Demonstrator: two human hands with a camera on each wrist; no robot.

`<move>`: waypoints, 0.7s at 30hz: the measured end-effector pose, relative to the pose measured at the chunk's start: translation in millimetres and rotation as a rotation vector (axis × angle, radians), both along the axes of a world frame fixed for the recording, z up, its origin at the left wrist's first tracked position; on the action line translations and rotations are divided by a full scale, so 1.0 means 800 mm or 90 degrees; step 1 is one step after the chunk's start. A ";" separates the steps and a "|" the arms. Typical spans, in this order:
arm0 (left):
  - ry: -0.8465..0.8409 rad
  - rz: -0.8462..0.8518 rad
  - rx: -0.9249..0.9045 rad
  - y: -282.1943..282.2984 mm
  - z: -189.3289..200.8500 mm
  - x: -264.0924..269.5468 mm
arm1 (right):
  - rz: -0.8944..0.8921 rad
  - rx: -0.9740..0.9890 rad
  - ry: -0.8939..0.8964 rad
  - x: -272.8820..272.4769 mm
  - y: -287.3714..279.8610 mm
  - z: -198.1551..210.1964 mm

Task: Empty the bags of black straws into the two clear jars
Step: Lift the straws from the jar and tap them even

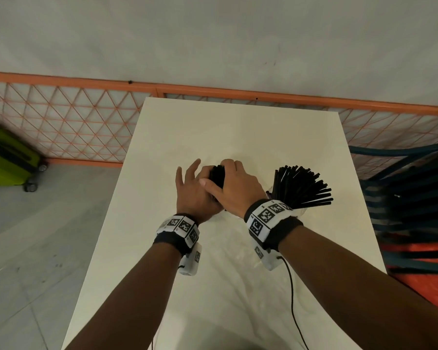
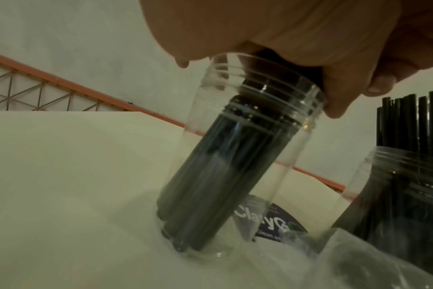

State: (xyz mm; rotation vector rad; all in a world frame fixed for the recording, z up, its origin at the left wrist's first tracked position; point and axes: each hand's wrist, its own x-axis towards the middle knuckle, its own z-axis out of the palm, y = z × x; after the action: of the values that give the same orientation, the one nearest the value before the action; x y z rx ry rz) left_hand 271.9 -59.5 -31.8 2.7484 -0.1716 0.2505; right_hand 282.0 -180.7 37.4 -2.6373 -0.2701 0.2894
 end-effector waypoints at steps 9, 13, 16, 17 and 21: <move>0.097 0.027 0.015 0.009 -0.011 0.006 | -0.004 -0.038 -0.022 0.000 -0.003 -0.006; 0.126 0.021 0.027 0.011 -0.012 0.003 | -0.007 0.001 -0.016 -0.003 0.004 -0.007; 0.126 0.034 -0.001 0.015 -0.010 0.003 | -0.002 -0.021 -0.021 0.000 0.008 -0.004; 0.121 0.036 -0.009 0.015 -0.010 0.003 | -0.002 -0.029 -0.026 0.000 0.008 -0.003; 0.134 0.039 -0.017 0.012 -0.003 -0.001 | -0.004 -0.031 -0.036 -0.002 0.008 0.002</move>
State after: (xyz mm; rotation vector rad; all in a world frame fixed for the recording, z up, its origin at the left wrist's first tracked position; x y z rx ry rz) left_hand 271.4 -50.0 -34.5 2.7331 -0.0282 -0.0203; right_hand 280.6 -174.5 38.6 -2.6967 -0.2765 0.2226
